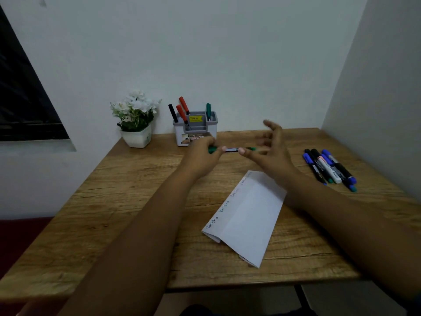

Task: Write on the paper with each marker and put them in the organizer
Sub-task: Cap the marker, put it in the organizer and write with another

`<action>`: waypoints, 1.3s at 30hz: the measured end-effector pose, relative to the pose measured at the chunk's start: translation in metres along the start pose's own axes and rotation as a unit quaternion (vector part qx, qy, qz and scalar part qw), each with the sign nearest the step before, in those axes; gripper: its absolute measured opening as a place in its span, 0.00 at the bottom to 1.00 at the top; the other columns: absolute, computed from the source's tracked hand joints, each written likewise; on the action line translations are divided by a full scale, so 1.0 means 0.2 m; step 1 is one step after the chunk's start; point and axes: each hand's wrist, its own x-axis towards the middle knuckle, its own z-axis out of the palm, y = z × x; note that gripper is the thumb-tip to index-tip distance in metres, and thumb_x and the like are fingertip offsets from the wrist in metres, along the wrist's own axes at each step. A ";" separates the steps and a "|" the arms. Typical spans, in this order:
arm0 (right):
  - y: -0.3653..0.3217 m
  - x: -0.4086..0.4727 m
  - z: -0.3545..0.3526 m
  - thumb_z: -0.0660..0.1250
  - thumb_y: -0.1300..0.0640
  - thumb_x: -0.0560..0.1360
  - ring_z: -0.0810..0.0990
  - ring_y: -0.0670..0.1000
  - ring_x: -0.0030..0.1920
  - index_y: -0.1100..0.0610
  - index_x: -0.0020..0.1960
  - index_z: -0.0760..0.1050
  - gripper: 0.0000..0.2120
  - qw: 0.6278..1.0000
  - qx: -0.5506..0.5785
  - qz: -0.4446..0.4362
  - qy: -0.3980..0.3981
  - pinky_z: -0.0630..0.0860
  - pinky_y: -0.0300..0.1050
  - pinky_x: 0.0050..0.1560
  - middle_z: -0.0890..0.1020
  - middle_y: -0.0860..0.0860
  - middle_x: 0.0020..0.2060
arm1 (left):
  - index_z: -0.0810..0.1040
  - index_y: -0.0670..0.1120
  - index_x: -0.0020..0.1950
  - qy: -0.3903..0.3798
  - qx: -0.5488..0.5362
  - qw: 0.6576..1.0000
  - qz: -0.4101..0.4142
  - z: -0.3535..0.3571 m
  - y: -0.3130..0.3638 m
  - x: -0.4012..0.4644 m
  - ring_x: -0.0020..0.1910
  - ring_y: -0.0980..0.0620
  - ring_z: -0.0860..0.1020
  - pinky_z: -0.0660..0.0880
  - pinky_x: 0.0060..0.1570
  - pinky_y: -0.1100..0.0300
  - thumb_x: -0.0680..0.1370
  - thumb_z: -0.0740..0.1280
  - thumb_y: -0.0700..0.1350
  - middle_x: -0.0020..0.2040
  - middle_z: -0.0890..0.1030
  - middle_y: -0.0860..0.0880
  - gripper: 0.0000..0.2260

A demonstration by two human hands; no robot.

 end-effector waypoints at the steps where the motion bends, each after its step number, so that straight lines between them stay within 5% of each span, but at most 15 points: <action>1: 0.00 0.01 -0.01 0.76 0.49 0.70 0.72 0.47 0.60 0.48 0.73 0.60 0.38 0.994 -0.085 -0.070 0.006 0.74 0.44 0.56 0.74 0.50 0.60 | 0.78 0.43 0.47 0.018 0.051 0.998 0.026 -0.02 -0.02 0.00 0.41 0.53 0.74 0.66 0.36 0.60 0.78 0.68 0.49 0.42 0.78 0.49 0.09; 5: -0.05 0.05 0.08 0.65 0.52 0.79 0.72 0.54 0.59 0.56 0.65 0.75 0.16 0.870 -0.364 -0.298 -0.146 0.71 0.53 0.58 0.79 0.53 0.58 | 0.79 0.45 0.48 0.007 0.086 0.994 0.067 -0.10 -0.11 0.01 0.44 0.54 0.74 0.68 0.38 0.63 0.77 0.69 0.48 0.44 0.77 0.51 0.06; 9: -0.12 0.10 0.25 0.62 0.55 0.80 0.73 0.49 0.47 0.59 0.57 0.78 0.10 0.816 -0.431 -0.303 -0.237 0.65 0.42 0.44 0.79 0.54 0.52 | 0.80 0.46 0.47 -0.046 0.120 0.985 0.115 -0.18 -0.17 0.02 0.41 0.55 0.75 0.65 0.33 0.72 0.74 0.72 0.45 0.41 0.75 0.56 0.05; 11: -0.13 0.14 0.32 0.62 0.56 0.80 0.70 0.47 0.45 0.58 0.56 0.76 0.08 0.822 -0.428 -0.280 -0.249 0.65 0.42 0.43 0.78 0.54 0.51 | 0.77 0.49 0.48 -0.026 0.081 0.990 0.115 -0.21 -0.22 0.05 0.42 0.55 0.77 0.67 0.32 0.75 0.73 0.74 0.44 0.41 0.75 0.58 0.07; 14: -0.14 0.21 0.38 0.63 0.57 0.80 0.74 0.51 0.43 0.58 0.51 0.73 0.04 0.868 -0.360 -0.245 -0.240 0.71 0.48 0.43 0.77 0.54 0.46 | 0.67 0.56 0.60 0.119 -0.042 0.987 0.096 -0.21 -0.26 0.07 0.41 0.60 0.78 0.73 0.35 0.71 0.72 0.74 0.45 0.46 0.77 0.57 0.22; 17: -0.16 0.35 0.41 0.64 0.57 0.80 0.80 0.56 0.45 0.62 0.57 0.72 0.10 0.922 -0.289 -0.198 -0.167 0.76 0.50 0.46 0.81 0.58 0.47 | 0.61 0.50 0.70 0.235 -0.114 0.964 0.056 -0.16 -0.28 0.10 0.39 0.64 0.78 0.73 0.37 0.70 0.76 0.70 0.48 0.45 0.77 0.57 0.26; 22: -0.19 0.63 0.42 0.66 0.60 0.78 0.80 0.51 0.35 0.60 0.76 0.53 0.32 0.969 -0.177 -0.171 -0.008 0.70 0.33 0.35 0.83 0.53 0.37 | 0.63 0.47 0.69 0.221 -0.136 0.966 0.017 -0.05 -0.35 0.14 0.36 0.67 0.75 0.70 0.35 0.74 0.77 0.68 0.46 0.42 0.77 0.56 0.23; 24: -0.20 0.72 0.42 0.66 0.62 0.77 0.79 0.50 0.34 0.59 0.79 0.40 0.42 0.970 -0.167 -0.177 0.031 0.73 0.34 0.38 0.82 0.54 0.37 | 0.63 0.50 0.67 0.199 -0.119 0.973 0.003 -0.02 -0.35 0.15 0.34 0.66 0.75 0.70 0.35 0.68 0.76 0.69 0.46 0.42 0.77 0.56 0.23; 27: -0.17 0.81 0.45 0.66 0.64 0.77 0.81 0.56 0.37 0.55 0.79 0.35 0.46 0.962 -0.206 -0.178 0.025 0.79 0.48 0.43 0.83 0.59 0.40 | 0.65 0.50 0.64 0.180 -0.096 0.979 0.002 0.02 -0.37 0.15 0.34 0.67 0.74 0.68 0.34 0.67 0.76 0.70 0.47 0.43 0.77 0.56 0.21; 33: -0.10 0.94 0.52 0.70 0.63 0.73 0.81 0.60 0.43 0.46 0.79 0.41 0.48 0.932 -0.325 -0.129 -0.094 0.80 0.55 0.48 0.83 0.61 0.43 | 0.66 0.49 0.65 0.154 -0.087 0.984 0.017 0.06 -0.38 0.15 0.37 0.61 0.75 0.71 0.37 0.63 0.76 0.70 0.47 0.42 0.76 0.56 0.21; 36: -0.10 1.02 0.53 0.69 0.58 0.74 0.75 0.60 0.60 0.46 0.74 0.59 0.32 0.905 -0.403 -0.070 -0.117 0.70 0.55 0.58 0.81 0.57 0.53 | 0.65 0.49 0.65 0.143 -0.078 0.986 0.020 0.07 -0.38 0.15 0.40 0.57 0.77 0.75 0.41 0.60 0.76 0.69 0.47 0.43 0.77 0.56 0.21; 39: -0.12 1.05 0.53 0.66 0.52 0.78 0.66 0.60 0.67 0.47 0.69 0.67 0.20 0.879 -0.457 -0.063 -0.120 0.66 0.57 0.61 0.78 0.56 0.61 | 0.65 0.49 0.65 0.128 -0.065 0.990 0.016 0.07 -0.38 0.15 0.41 0.56 0.78 0.76 0.42 0.58 0.76 0.69 0.48 0.44 0.78 0.54 0.21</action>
